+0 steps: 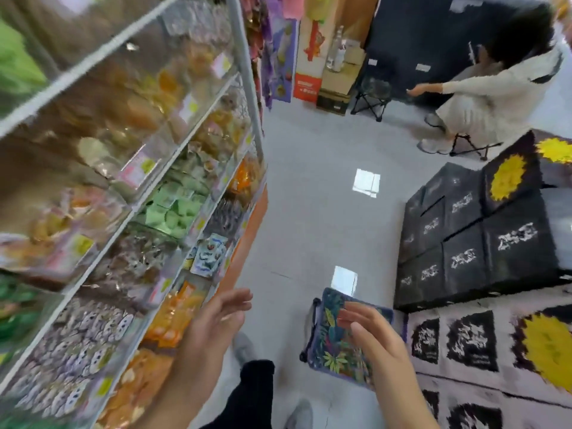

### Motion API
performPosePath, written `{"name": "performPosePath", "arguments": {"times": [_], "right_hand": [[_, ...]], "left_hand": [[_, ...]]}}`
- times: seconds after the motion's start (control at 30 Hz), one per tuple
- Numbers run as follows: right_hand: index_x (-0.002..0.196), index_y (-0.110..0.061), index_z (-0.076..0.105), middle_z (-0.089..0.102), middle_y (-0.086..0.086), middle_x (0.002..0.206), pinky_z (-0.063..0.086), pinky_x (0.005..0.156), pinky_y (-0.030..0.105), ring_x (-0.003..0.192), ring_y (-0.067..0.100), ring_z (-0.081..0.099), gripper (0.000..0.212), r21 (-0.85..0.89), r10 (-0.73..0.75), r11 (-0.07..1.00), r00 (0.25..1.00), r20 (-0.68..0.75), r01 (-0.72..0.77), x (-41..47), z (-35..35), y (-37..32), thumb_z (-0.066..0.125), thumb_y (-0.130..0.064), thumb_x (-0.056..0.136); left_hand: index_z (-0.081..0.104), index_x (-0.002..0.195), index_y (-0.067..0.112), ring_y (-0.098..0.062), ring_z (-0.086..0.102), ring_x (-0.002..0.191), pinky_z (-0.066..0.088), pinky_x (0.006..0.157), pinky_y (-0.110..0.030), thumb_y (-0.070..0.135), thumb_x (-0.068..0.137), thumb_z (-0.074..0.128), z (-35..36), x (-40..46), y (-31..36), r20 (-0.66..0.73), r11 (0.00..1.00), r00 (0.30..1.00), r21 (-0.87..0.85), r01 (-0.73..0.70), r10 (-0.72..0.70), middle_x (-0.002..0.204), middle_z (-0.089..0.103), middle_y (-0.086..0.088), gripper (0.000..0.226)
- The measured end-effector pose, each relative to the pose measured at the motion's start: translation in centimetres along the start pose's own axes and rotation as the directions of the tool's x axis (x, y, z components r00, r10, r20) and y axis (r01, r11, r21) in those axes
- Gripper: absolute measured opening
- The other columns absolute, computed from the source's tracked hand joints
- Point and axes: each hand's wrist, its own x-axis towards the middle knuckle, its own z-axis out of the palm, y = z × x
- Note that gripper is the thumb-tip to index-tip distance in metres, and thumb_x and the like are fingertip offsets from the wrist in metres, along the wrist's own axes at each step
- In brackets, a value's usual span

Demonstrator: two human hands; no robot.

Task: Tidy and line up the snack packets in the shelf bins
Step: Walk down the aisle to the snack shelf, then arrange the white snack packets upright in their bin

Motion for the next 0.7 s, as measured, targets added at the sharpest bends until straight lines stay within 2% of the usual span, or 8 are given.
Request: {"name": "performPosePath", "arguments": {"times": [0.13,0.23,0.33,0.43,0.57,0.63,0.7], "right_hand": [[0.124,-0.017,0.071,0.076,0.002,0.120,0.052,0.101,0.040,0.117,0.019,0.070,0.026,-0.087,-0.086,0.992,0.992,0.096,0.095,9.9,5.1,-5.4,0.057,-0.010,0.104],[0.126,-0.016,0.069,0.074,0.002,0.124,0.051,0.105,0.045,0.118,0.022,0.069,0.026,-0.100,-0.102,0.987,0.969,0.224,0.127,16.7,9.5,-9.1,0.058,-0.010,0.104],[0.127,-0.016,0.069,0.074,0.003,0.125,0.050,0.107,0.044,0.121,0.023,0.067,0.028,-0.144,-0.080,0.978,0.913,0.400,0.149,22.1,14.2,-11.5,0.064,-0.016,0.099],[0.126,-0.023,0.070,0.073,0.001,0.124,0.049,0.107,0.044,0.121,0.022,0.067,0.029,-0.217,-0.026,0.959,0.819,0.573,0.183,27.2,18.6,-11.9,0.063,-0.018,0.098],[0.124,-0.024,0.071,0.073,-0.002,0.122,0.049,0.108,0.041,0.121,0.021,0.066,0.033,-0.312,0.117,0.929,0.637,0.762,0.202,34.0,24.0,-9.2,0.065,-0.028,0.092],[0.123,-0.021,0.072,0.072,0.000,0.122,0.050,0.108,0.041,0.119,0.024,0.066,0.033,-0.353,0.176,0.901,0.534,0.827,0.251,37.3,26.0,-6.3,0.066,-0.027,0.091],[0.121,-0.020,0.073,0.072,0.000,0.120,0.052,0.104,0.039,0.116,0.027,0.066,0.032,-0.400,0.236,0.876,0.482,0.844,0.271,39.1,26.7,-2.8,0.067,-0.024,0.090]], "left_hand": [[0.070,0.122,0.032,-0.016,0.063,0.123,0.044,0.110,-0.047,0.040,0.090,0.064,-3.0,7.4,1.1,-0.069,0.999,0.998,-0.047,-0.018,0.014,0.127,0.070,0.001,0.033],[0.068,0.126,0.030,-0.017,0.061,0.127,0.041,0.110,-0.045,0.044,0.088,0.063,-5.1,11.3,2.1,-0.146,0.994,0.989,-0.110,-0.011,-0.005,0.129,0.068,0.000,0.040],[0.069,0.123,0.032,-0.015,0.061,0.126,0.042,0.106,-0.039,0.044,0.089,0.063,-6.6,13.7,2.9,-0.248,0.991,0.969,-0.132,-0.021,-0.012,0.127,0.069,0.001,0.036],[0.069,0.117,0.039,-0.010,0.062,0.122,0.043,0.101,-0.032,0.037,0.092,0.061,-7.6,15.5,2.7,-0.404,0.990,0.914,-0.141,-0.015,-0.044,0.123,0.071,0.005,0.027],[0.070,0.119,0.042,-0.010,0.062,0.122,0.045,0.102,-0.037,0.036,0.092,0.060,-7.3,17.9,-1.7,-0.587,0.980,0.800,-0.197,0.006,-0.122,0.125,0.069,0.008,0.029],[0.070,0.120,0.039,-0.012,0.063,0.122,0.047,0.103,-0.040,0.032,0.092,0.061,-7.0,18.9,-4.9,-0.660,0.983,0.739,-0.183,0.015,-0.134,0.126,0.070,0.007,0.029],[0.070,0.118,0.037,-0.012,0.063,0.121,0.050,0.101,-0.034,0.030,0.091,0.062,-5.9,18.8,-8.4,-0.718,0.977,0.672,-0.207,0.044,-0.182,0.125,0.071,0.006,0.029]]}}
